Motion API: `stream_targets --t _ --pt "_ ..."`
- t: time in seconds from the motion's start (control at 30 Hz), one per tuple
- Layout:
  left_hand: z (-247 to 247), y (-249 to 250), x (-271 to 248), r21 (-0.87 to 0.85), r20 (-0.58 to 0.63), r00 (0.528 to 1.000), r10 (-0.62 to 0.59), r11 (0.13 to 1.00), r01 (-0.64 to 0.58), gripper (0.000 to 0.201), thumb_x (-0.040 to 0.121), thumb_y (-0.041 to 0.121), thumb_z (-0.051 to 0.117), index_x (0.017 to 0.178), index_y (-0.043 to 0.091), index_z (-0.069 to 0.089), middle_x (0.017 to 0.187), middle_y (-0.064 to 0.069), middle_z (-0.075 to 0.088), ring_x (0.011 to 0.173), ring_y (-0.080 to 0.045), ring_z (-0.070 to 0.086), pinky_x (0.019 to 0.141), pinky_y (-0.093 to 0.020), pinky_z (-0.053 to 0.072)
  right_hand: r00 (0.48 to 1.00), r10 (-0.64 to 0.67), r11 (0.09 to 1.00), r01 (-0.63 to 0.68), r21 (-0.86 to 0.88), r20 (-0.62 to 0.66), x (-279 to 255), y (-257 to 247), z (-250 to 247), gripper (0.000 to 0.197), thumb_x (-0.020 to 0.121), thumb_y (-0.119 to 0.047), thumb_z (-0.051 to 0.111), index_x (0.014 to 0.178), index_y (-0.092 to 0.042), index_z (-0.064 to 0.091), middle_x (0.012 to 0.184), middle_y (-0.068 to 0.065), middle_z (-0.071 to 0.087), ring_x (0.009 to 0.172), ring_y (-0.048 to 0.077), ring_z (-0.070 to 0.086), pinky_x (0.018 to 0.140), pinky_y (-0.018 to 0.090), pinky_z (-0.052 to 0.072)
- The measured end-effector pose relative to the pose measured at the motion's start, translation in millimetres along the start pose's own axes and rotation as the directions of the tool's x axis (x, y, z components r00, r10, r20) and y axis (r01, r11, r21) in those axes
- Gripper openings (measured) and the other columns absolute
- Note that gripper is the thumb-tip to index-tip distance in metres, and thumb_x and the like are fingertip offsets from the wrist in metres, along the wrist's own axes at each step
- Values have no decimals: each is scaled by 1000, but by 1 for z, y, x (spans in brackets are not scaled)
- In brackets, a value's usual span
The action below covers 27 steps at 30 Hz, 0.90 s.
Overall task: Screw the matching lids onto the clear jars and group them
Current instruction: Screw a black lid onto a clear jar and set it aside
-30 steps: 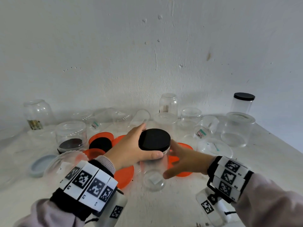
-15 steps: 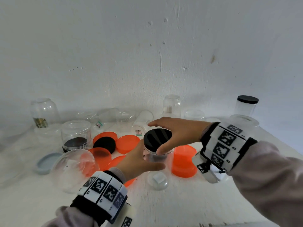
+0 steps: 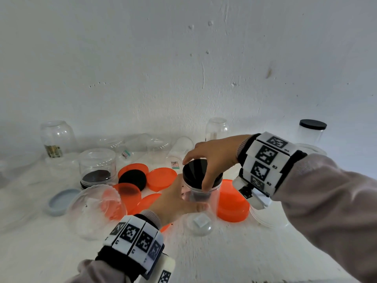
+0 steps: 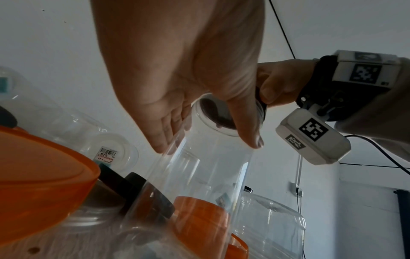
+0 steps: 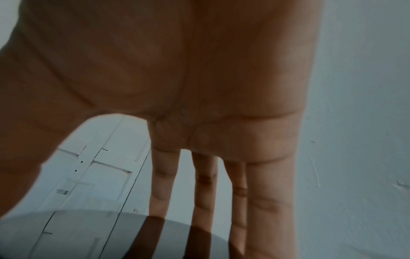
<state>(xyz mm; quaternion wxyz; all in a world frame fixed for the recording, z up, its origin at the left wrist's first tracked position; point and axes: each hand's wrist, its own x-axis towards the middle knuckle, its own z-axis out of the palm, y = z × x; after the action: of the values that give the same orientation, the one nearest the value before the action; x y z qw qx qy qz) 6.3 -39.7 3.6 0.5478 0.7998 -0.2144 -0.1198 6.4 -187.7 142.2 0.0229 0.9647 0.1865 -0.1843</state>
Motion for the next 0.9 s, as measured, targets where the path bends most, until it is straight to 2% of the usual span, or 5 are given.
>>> stream_targets --t 0.33,0.53,0.67,0.83,0.9 --pt "1 -1 1 18 -11 1000 22 1000 -22 86 70 32 84 136 39 28 137 13 48 129 -10 44 111 -37 35 999 -10 999 11 48 -34 2 3 2 77 65 -52 79 132 -44 42 127 -9 46 109 24 59 91 39 51" --pt "3 -1 0 17 -13 999 41 999 -41 88 70 32 84 139 34 30 136 14 50 128 -9 45 110 -36 36 992 41 998 -35 52 -116 4 0 6 77 59 -68 73 124 -35 49 102 -10 51 60 12 67 62 30 56" --pt "3 0 -1 10 -3 999 45 999 -44 92 64 39 83 139 29 32 136 10 51 129 -12 46 110 -42 37 980 80 994 -92 -58 -182 6 -2 11 80 61 -80 62 114 -19 58 102 -3 61 49 5 50 47 20 38" --pt "4 0 -1 -6 -15 998 55 998 -55 90 65 37 83 138 32 32 137 12 50 129 -11 45 111 -39 35 997 61 997 -63 -43 -51 3 2 6 90 60 -71 71 136 -35 40 130 -9 47 108 15 52 86 34 49" --pt "4 -2 0 -7 -23 999 46 999 -46 85 68 33 84 135 38 30 137 13 49 129 -11 45 109 -33 35 999 33 998 -34 -59 -24 2 2 4 88 62 -60 76 138 -41 36 129 -11 43 116 17 48 93 39 48"
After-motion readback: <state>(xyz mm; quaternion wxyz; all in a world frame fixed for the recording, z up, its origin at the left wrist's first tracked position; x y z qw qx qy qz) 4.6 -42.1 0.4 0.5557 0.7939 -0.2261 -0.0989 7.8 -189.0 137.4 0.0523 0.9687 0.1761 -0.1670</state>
